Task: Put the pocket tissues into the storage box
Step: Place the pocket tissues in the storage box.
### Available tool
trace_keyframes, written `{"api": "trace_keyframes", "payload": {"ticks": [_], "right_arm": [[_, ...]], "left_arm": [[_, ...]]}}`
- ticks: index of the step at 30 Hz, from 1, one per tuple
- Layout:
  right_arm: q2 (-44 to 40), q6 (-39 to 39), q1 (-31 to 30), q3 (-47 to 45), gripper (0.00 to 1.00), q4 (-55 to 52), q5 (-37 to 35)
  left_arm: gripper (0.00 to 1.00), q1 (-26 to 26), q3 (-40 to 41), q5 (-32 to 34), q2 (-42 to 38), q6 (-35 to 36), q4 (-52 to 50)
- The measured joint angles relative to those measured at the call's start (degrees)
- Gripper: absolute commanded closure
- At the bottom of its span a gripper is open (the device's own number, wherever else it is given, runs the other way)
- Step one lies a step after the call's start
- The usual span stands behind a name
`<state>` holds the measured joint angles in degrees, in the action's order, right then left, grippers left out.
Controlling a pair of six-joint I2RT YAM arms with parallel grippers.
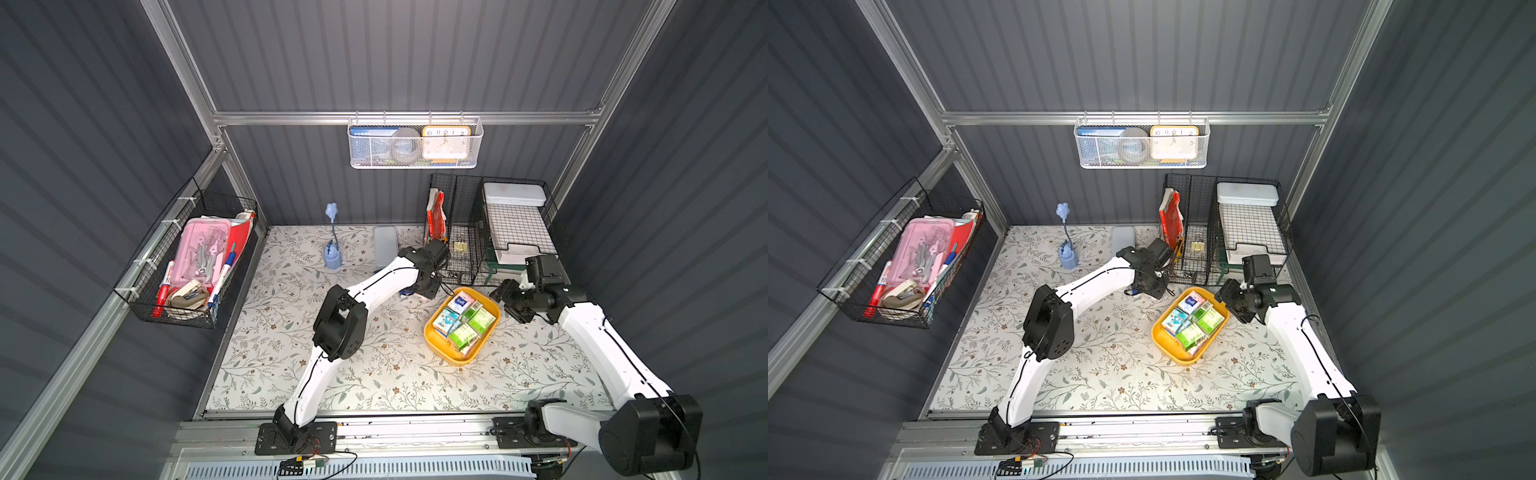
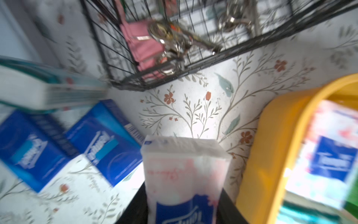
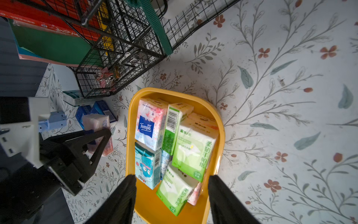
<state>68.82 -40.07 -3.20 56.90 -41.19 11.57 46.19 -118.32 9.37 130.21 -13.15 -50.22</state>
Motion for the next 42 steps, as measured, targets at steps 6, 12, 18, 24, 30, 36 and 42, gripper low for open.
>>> {"api": "trace_keyframes", "payload": {"ticks": [6, 12, 18, 24, 30, 36, 42], "right_arm": [[0.00, -0.17, 0.00, 0.00, 0.36, 0.72, 0.22], [0.00, -0.61, 0.00, 0.00, 0.37, 0.92, 0.46], [0.00, -1.05, 0.00, 0.00, 0.37, 0.96, 0.87], [-0.20, -1.20, 0.00, 0.00, 0.36, 0.90, -0.17], [-2.82, -2.82, 0.04, -1.03, 0.35, 0.96, -4.35], [-8.79, -6.27, 2.25, -5.16, 0.35, 0.92, -9.11], [-12.50, -7.56, 5.11, -6.80, 0.35, 0.96, -10.36]], "left_arm": [[0.55, 0.04, -2.19, -0.61, -2.38, -0.28, -1.29], [0.55, 2.54, -6.73, -2.49, -2.25, -1.77, -2.62], [0.55, 8.37, -14.49, -4.72, 0.24, -3.45, -2.99], [0.56, 11.72, -15.78, -6.84, 3.65, -5.40, -3.04], [0.56, 11.96, -15.78, -7.30, 6.14, -6.78, -2.99], [0.56, 13.18, -15.78, -7.32, 7.34, -7.34, -2.91], [0.54, 13.88, -17.33, -7.89, 10.40, -7.41, -2.84]]}}
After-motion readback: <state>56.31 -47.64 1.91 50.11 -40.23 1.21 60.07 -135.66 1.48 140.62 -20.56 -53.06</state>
